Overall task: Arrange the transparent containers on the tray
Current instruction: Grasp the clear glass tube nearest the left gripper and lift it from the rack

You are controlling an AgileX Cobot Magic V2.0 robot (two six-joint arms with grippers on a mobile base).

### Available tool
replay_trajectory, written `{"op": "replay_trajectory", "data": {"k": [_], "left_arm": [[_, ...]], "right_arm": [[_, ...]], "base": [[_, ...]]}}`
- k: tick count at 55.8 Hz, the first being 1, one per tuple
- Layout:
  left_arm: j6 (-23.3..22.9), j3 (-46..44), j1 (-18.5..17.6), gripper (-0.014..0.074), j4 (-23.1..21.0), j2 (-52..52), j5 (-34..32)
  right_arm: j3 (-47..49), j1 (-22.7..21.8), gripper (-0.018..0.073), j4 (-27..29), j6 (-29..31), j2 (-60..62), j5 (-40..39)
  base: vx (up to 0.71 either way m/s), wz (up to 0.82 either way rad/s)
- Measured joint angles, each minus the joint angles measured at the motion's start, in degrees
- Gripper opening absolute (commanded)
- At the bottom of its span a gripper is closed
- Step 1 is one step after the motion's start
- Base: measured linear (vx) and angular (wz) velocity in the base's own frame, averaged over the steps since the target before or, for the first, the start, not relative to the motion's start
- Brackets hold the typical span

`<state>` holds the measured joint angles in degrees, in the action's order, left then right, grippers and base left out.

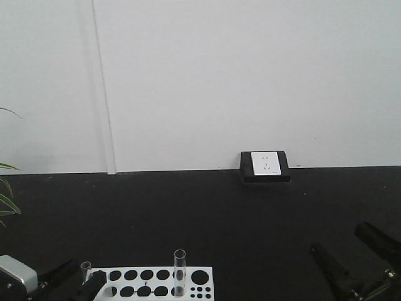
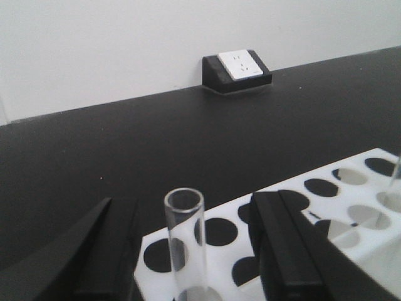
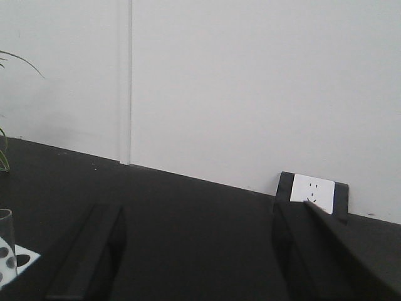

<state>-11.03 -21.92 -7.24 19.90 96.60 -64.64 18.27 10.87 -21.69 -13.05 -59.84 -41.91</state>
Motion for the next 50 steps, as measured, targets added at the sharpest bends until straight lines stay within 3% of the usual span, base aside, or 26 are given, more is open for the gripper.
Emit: {"op": "replay_trajectory", "data": {"k": [8, 15, 33, 50], "left_arm": [[0.0, -2.6, 0.0, 0.0468, 0.0, 2.9, 0.0], [0.0, -3.7, 0.0, 0.0391, 0.0, 4.1, 0.0], [0.0, -4.0, 0.0, -0.0010, 0.4, 4.5, -0.3], [-1.0, -4.6, 0.0, -0.0006, 4.4, -1.0, 0.6]], "right_arm": [[0.0, 0.0, 0.0536, 0.0, 0.0, 0.0, 0.0], [0.0, 0.0, 0.0531, 0.0, 0.0, 0.0, -0.1], [0.0, 0.0, 0.0484, 0.0, 0.0, 0.0, -0.2], [0.0, 0.0, 0.0483, 0.0, 0.0, 0.0, -0.2]], "base": [[0.00, 0.00], [0.00, 0.00], [0.00, 0.00], [0.00, 0.00]]}}
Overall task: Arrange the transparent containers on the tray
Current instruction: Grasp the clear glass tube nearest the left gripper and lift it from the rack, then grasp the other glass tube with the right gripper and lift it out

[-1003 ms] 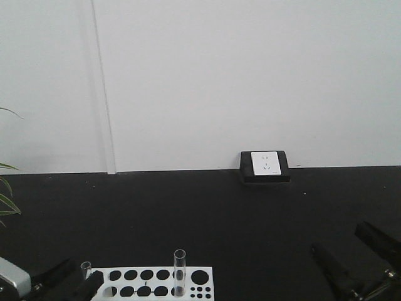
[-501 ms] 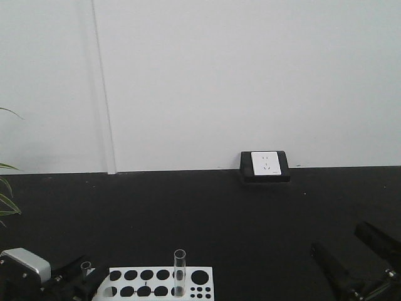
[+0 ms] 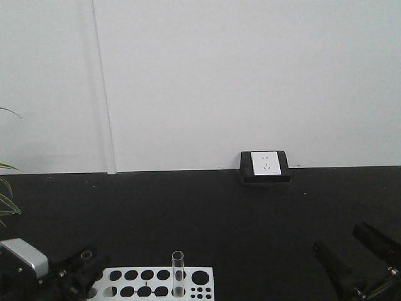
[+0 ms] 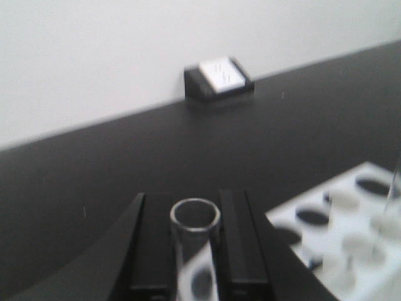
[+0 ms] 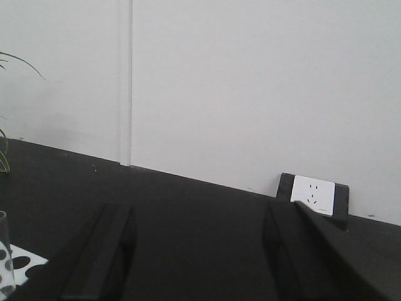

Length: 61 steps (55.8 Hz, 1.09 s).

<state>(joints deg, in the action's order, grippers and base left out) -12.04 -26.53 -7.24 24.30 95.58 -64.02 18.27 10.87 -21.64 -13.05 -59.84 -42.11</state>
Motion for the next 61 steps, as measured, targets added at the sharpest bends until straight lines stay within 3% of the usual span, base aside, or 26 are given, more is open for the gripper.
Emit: {"op": "replay_trajectory", "data": {"k": [8, 15, 21, 26, 32, 37, 44, 51, 61], "left_arm": [[-4.7, -5.5, 0.0, -0.0006, 2.5, -10.8, 5.3], [-8.5, -13.7, 0.0, -0.0006, 9.5, -20.2, 16.6], [-15.3, -20.5, 0.0, -0.0006, 16.1, -26.4, 27.8], [-20.6, -23.9, 0.0, -0.0006, 19.6, -29.5, 33.3], [-25.6, -24.3, 0.0, -0.0006, 23.7, -31.4, 34.8], [-32.7, -24.3, 0.0, -0.0006, 28.5, -31.8, 35.0], [-40.7, -24.3, 0.0, -0.0004, 35.0, -31.8, 35.0], [-44.2, -24.3, 0.0, -0.0003, 37.5, -31.8, 35.2], [-44.7, -24.3, 0.0, -0.0003, 37.7, -31.8, 37.1]], "right_arm": [[0.0, 0.0, 0.0484, 0.0, 0.0, 0.0, 0.0], [0.0, 0.0, 0.0484, 0.0, 0.0, 0.0, 0.0], [0.0, 0.0, 0.0484, -1.3, 0.0, -0.6, -0.1], [0.0, 0.0, 0.0484, -4.8, -0.2, -2.9, -1.1], [0.2, 0.1, 0.0484, -10.5, -1.5, -8.0, -5.5], [1.8, 1.2, 0.0484, -13.4, -3.2, -14.2, -10.5], [7.0, 5.8, 0.0484, -15.3, -3.7, -22.7, -14.3], [13.0, 10.9, 0.0484, -15.8, -3.9, -30.6, -15.1], [19.7, 15.8, 0.0484, -16.1, -6.0, -37.7, -15.3]], "base": [[0.00, 0.00], [0.00, 0.00], [0.00, 0.00], [0.00, 0.00], [0.00, 0.00], [0.00, 0.00], [0.00, 0.00], [0.00, 0.00], [0.00, 0.00]]}}
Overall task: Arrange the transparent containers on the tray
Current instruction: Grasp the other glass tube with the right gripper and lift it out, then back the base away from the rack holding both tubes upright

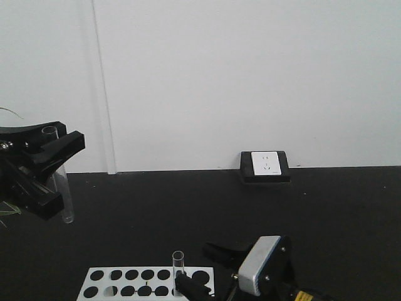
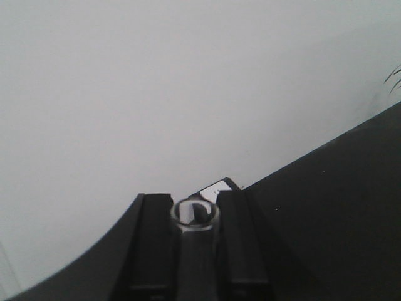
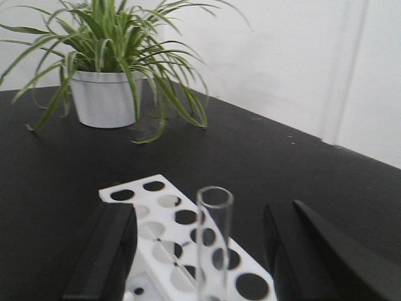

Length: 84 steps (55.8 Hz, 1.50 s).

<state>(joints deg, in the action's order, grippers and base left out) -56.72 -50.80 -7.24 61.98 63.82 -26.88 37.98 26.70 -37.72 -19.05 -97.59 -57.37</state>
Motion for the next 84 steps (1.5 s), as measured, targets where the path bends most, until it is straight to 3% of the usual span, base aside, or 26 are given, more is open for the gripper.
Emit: {"op": "replay_trajectory", "data": {"k": [23, 31, 41, 56, 64, 76, 84], "left_arm": [[0.0, 0.0, 0.0, -0.0003, -0.1, 0.0, 1.5], [0.0, 0.0, 0.0, -0.0003, -0.1, 0.0, 3.0], [0.0, 0.0, 0.0, -0.0003, -0.2, 0.0, 3.9], [-5.1, 0.0, 0.0, -0.0003, 0.8, 0.0, 4.6], [-12.6, 0.1, 0.0, -0.0003, 7.4, 0.0, 4.9], [-32.0, 3.2, 0.0, 0.0000, 26.1, -1.6, 1.2], [-39.7, 7.6, 0.0, 0.0000, 35.8, -5.3, -0.5]], "right_arm": [[9.9, 1.3, 0.0461, 0.1, -3.1, -11.0, -0.3], [12.1, 1.3, 0.0316, 0.1, -4.4, -14.2, -0.6], [12.4, 1.3, -0.0016, 0.1, -5.2, -14.3, -0.6], [12.4, 1.3, -0.0013, 0.1, -8.3, 1.5, 8.7], [12.4, 1.3, -0.0013, 0.1, -12.5, 14.1, 20.9], [11.8, 1.3, -0.0013, -0.4, -20.4, 30.4, 44.2], [8.0, 1.3, -0.0013, -1.3, -21.2, 38.5, 53.6]], "base": [[0.00, 0.00], [0.00, 0.00], [0.00, 0.00], [0.00, 0.00], [0.00, 0.00], [0.00, 0.00], [0.00, 0.00]]}}
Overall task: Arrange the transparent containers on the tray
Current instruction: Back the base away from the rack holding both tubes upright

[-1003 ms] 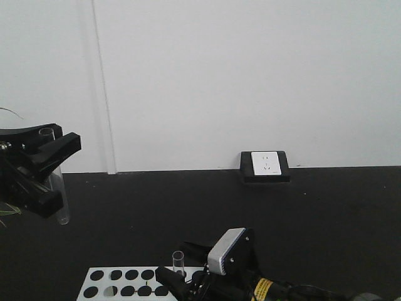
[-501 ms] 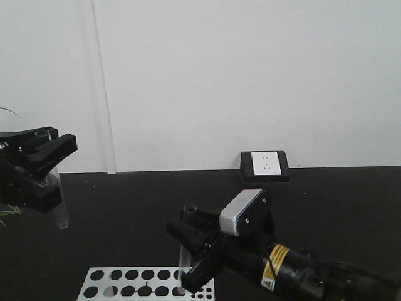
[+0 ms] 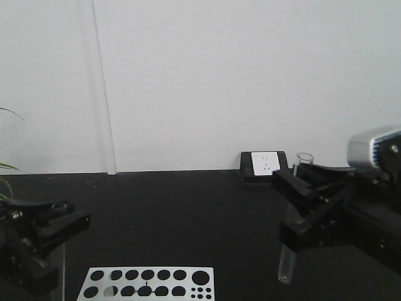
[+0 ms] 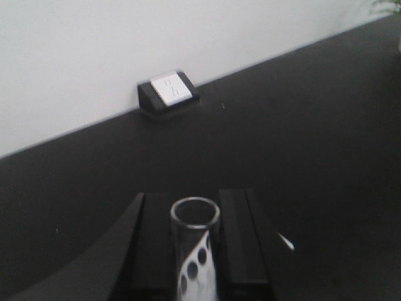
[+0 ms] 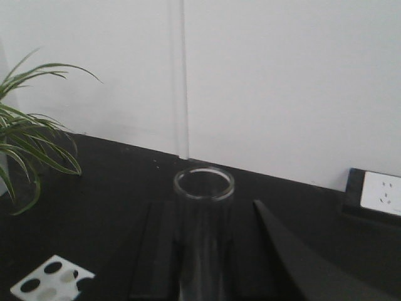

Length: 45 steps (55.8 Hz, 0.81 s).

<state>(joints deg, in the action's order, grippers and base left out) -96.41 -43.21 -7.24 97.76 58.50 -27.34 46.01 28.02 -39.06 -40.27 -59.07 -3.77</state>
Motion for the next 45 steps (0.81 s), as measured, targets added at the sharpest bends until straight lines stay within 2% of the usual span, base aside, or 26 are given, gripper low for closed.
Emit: {"op": "replay_trajectory", "data": {"k": [12, 45], "left_arm": [[-1.8, 3.9, 0.0, 0.0000, 2.1, -5.6, 0.7], [-1.9, 4.0, 0.0, 0.0000, 2.2, -6.0, 1.4]], "right_arm": [[-6.4, 0.0, -0.0013, -0.1, -0.2, 5.7, 1.3], [-6.8, 0.0, -0.0013, -0.1, -0.3, 6.1, 1.9]], "base": [[0.00, 0.00], [0.00, 0.00]]}}
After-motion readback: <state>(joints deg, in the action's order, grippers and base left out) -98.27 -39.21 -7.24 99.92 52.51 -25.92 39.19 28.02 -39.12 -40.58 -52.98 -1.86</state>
